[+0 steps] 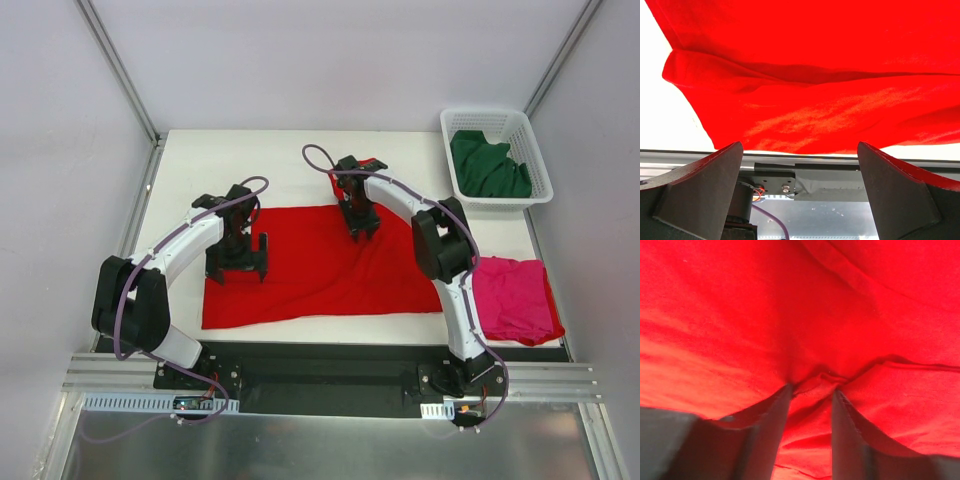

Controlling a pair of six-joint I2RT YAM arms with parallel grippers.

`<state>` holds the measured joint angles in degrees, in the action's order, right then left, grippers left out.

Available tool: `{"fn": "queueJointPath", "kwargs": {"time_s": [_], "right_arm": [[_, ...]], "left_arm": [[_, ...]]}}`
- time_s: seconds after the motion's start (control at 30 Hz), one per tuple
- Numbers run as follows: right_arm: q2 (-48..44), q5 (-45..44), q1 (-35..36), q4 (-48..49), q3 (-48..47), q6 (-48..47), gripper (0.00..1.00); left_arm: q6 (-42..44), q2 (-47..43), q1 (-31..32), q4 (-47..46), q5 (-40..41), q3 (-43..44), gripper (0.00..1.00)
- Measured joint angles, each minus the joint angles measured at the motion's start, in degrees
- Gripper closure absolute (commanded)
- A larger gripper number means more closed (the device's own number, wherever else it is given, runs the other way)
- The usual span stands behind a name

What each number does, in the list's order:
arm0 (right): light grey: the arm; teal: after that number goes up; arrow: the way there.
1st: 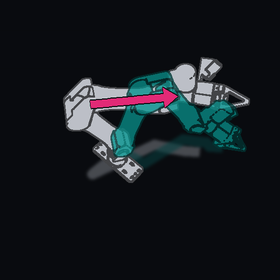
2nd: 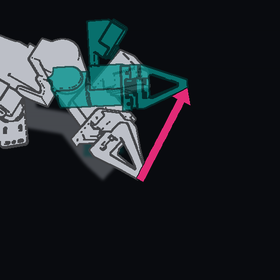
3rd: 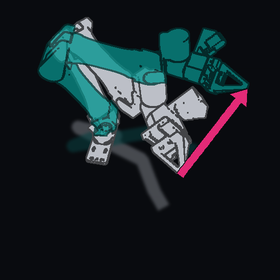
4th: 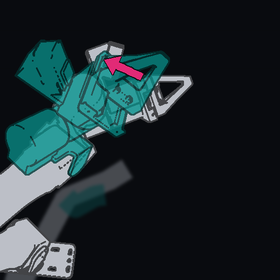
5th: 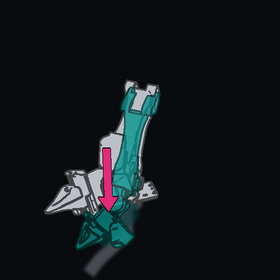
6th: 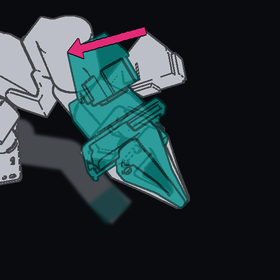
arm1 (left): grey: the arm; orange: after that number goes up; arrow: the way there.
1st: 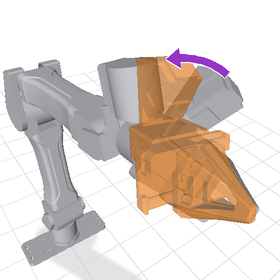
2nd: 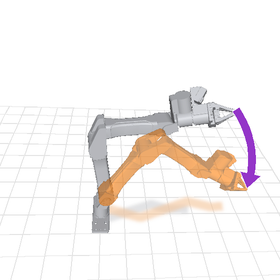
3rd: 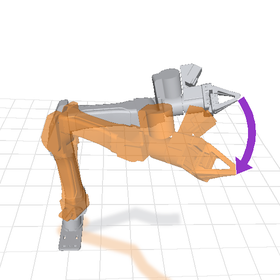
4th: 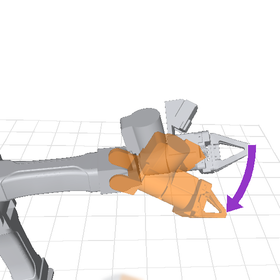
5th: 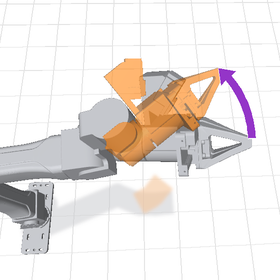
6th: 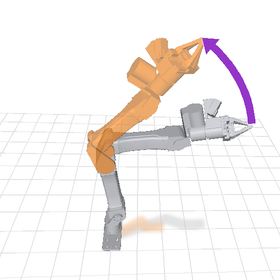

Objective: Fold and stack the t-shirts

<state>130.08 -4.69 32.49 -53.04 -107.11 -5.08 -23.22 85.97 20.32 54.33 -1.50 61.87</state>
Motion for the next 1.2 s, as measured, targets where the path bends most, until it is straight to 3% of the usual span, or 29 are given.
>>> {"fn": "queueJointPath", "kwargs": {"time_s": [0.33, 0.57, 1.2], "right_arm": [[0.9, 0.1, 0.1, 0.1, -2.3, 0.1, 0.74], [1.1, 0.1, 0.3, 0.0, -2.6, 0.1, 0.99], [1.2, 0.2, 0.5, -2.3, -9.0, 0.4, 0.99]], "left_arm": [[0.0, 0.0, 0.0, 0.0, 0.0, -0.3, 0.01], [0.0, 0.0, 0.0, 0.1, 0.0, -0.4, 0.01], [0.0, 0.0, 0.0, 0.2, 0.0, -0.4, 0.01]]}}
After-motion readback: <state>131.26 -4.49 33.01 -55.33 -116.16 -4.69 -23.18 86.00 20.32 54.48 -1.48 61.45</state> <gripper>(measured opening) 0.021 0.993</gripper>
